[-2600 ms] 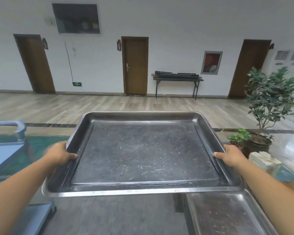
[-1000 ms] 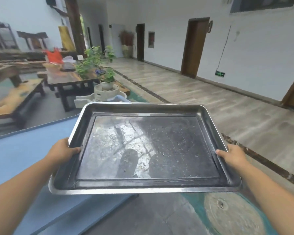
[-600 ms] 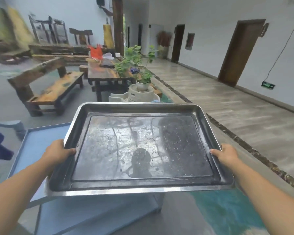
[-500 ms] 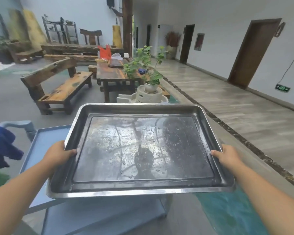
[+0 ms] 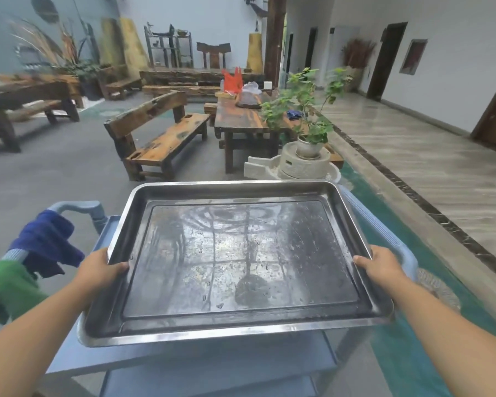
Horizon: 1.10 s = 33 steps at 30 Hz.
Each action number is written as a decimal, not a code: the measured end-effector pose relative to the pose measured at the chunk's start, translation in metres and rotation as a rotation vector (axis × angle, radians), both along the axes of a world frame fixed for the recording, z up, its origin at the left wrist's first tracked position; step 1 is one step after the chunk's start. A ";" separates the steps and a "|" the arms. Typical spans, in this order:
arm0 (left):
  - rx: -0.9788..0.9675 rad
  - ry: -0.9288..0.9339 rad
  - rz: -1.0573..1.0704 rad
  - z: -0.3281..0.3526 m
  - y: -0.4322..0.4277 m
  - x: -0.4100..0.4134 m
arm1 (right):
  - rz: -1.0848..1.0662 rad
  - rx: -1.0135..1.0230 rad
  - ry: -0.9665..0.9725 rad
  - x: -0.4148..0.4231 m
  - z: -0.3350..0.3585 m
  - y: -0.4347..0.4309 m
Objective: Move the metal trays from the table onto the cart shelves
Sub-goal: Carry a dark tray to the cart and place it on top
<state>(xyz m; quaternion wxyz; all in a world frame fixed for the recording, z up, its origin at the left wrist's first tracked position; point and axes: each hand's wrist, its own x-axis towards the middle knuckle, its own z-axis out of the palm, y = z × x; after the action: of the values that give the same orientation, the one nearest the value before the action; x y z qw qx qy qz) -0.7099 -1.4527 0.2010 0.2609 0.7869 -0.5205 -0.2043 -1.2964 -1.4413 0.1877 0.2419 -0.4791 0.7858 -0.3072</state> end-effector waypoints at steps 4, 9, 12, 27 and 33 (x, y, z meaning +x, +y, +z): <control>0.023 0.022 0.060 -0.004 -0.026 -0.006 | 0.035 0.009 -0.021 -0.009 -0.013 -0.051; 0.036 0.041 0.105 -0.008 -0.053 -0.016 | 0.068 0.032 -0.028 -0.017 -0.025 -0.102; 0.040 0.020 0.135 -0.014 -0.062 -0.018 | 0.094 0.028 -0.015 -0.019 -0.029 -0.123; 0.055 0.053 0.115 -0.053 -0.096 -0.005 | 0.086 0.097 0.068 -0.003 -0.065 -0.155; 0.097 0.009 0.131 -0.067 -0.094 0.020 | 0.094 0.105 0.068 0.021 -0.080 -0.158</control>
<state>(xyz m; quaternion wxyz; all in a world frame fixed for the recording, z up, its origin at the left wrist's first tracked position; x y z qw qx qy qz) -0.6899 -1.5470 0.1344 0.2374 0.8302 -0.4561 -0.2152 -1.2753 -1.5995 0.1076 0.2539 -0.5123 0.7854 -0.2372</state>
